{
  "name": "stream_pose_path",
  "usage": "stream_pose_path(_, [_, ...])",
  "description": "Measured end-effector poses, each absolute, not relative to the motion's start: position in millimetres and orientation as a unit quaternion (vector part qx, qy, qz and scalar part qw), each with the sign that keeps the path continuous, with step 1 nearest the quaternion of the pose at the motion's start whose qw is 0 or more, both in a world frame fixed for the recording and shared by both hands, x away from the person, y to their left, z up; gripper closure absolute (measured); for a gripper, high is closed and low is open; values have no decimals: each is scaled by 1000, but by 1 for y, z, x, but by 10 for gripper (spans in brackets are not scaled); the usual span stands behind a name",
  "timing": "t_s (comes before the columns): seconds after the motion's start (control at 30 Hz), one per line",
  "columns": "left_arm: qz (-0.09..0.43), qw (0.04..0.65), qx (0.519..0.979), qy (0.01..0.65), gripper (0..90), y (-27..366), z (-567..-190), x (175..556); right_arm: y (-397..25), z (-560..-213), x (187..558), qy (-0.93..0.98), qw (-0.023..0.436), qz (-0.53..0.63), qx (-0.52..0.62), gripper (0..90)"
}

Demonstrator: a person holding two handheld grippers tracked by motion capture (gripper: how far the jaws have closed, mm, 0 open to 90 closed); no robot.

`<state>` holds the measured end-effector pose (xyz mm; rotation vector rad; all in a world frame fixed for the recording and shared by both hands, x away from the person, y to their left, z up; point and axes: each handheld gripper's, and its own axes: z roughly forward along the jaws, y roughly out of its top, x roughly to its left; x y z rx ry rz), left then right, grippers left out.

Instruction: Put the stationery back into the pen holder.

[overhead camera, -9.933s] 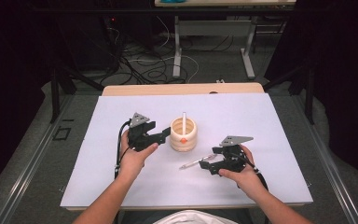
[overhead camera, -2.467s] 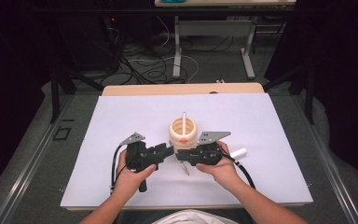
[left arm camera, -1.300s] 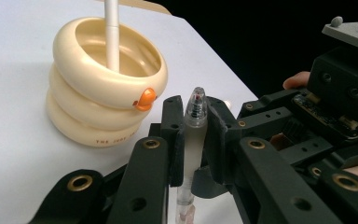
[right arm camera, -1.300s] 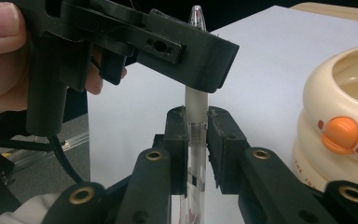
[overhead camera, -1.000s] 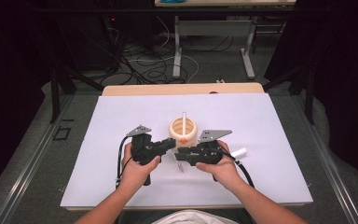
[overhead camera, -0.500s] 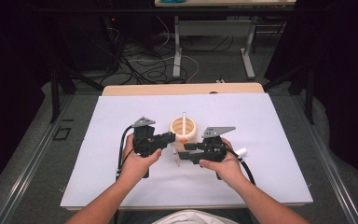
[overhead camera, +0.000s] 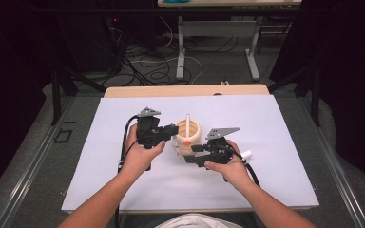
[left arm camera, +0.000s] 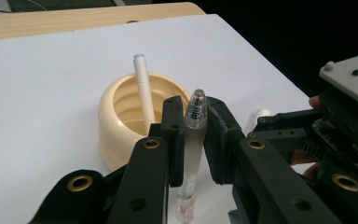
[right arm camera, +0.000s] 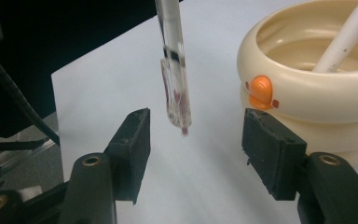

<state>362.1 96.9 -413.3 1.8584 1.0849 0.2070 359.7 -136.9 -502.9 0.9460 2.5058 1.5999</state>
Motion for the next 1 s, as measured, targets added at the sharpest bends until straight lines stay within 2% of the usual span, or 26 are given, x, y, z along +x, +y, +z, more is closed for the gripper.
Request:
stream_pose_path(0.4, [110, 459, 770, 429, 798, 89, -390, 372, -135, -506, 360, 832, 18, 479, 281, 425])
stream_pose_path(0.7, [120, 462, 769, 426, 798, 83, -377, 381, -134, -510, 360, 840, 31, 465, 279, 373])
stream_pose_path(0.77, [124, 462, 768, 425, 798, 82, -374, 383, -134, -511, 360, 835, 33, 471, 282, 336])
stream_pose_path(1.0, [132, 462, 770, 420, 798, 75, -368, 390, -135, -511, 360, 832, 16, 462, 307, 318])
